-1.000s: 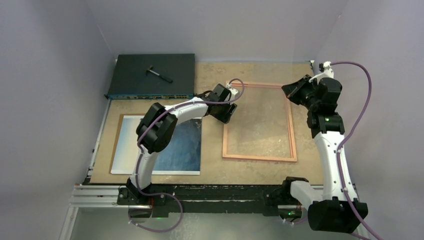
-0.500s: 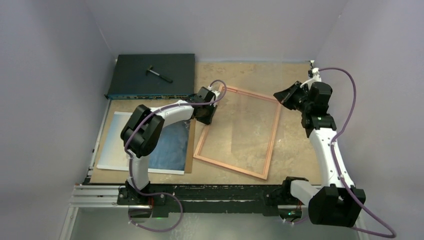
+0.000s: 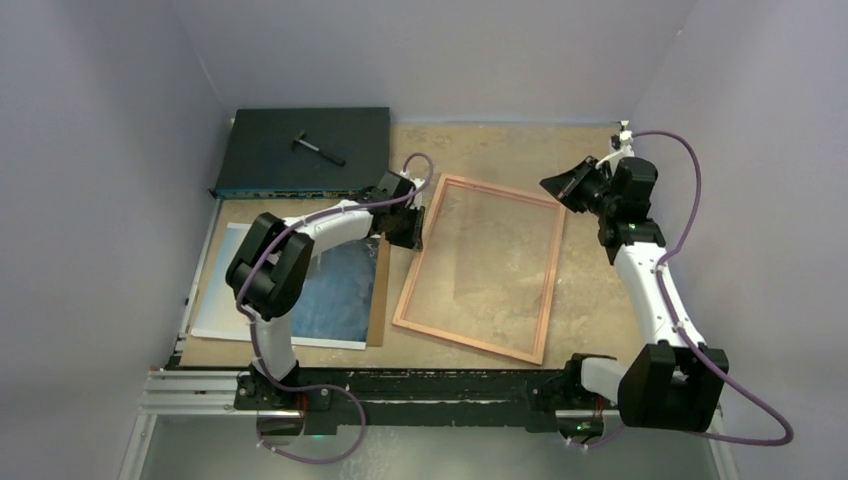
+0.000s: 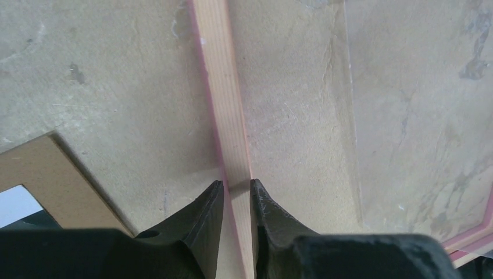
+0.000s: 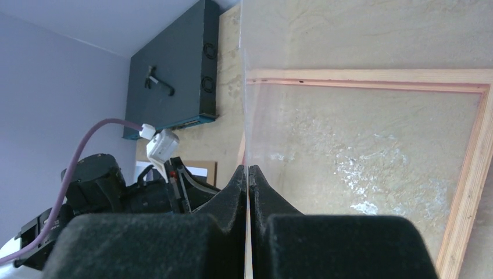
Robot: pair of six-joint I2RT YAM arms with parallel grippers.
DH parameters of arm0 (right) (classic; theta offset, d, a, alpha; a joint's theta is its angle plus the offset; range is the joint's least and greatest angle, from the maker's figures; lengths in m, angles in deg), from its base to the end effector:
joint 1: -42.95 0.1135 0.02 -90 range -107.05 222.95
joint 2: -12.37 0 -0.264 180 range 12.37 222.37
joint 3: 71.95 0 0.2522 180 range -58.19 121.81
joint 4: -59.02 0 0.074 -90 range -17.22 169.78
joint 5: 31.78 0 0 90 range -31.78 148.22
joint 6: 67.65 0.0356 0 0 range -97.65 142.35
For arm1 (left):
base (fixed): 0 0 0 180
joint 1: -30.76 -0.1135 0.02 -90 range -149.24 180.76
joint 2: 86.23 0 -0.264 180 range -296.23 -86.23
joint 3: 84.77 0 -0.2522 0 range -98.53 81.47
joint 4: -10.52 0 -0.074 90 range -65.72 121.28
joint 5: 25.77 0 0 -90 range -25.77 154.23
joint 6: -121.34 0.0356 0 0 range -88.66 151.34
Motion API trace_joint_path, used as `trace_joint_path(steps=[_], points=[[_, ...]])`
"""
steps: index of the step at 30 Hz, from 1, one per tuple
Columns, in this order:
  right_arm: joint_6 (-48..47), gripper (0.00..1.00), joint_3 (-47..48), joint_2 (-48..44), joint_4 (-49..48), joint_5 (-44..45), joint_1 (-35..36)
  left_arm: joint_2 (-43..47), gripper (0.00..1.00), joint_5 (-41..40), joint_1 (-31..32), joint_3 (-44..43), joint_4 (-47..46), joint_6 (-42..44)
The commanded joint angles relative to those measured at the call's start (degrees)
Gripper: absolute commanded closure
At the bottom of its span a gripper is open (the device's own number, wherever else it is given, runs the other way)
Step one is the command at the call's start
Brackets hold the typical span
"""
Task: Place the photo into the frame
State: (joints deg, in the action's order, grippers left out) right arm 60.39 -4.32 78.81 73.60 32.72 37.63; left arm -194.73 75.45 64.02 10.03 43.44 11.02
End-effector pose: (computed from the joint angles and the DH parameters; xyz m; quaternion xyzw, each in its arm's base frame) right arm 0.2701 -0.0098 0.3362 0.1556 0.7618 0.3365 0.5313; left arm 0.3273 -0.2230 0.1736 0.1355 0.9430 -0.2138 0.2159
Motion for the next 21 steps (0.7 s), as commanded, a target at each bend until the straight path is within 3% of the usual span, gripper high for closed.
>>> trace_joint_path(steps=[1,10,21], points=[[1.4,1.00,0.4,1.8,-3.8,-0.9,-0.2,2.1,0.79,3.6,-2.0,1.0,-2.9,-3.3],[-1.0,1.00,1.1,6.9,-3.7,0.9,0.4,2.1,0.81,4.6,-2.0,3.1,-4.7,-3.8],[-0.6,1.00,4.8,15.3,-6.2,3.4,4.7,8.5,0.81,6.6,-2.0,8.8,-8.1,-5.5]])
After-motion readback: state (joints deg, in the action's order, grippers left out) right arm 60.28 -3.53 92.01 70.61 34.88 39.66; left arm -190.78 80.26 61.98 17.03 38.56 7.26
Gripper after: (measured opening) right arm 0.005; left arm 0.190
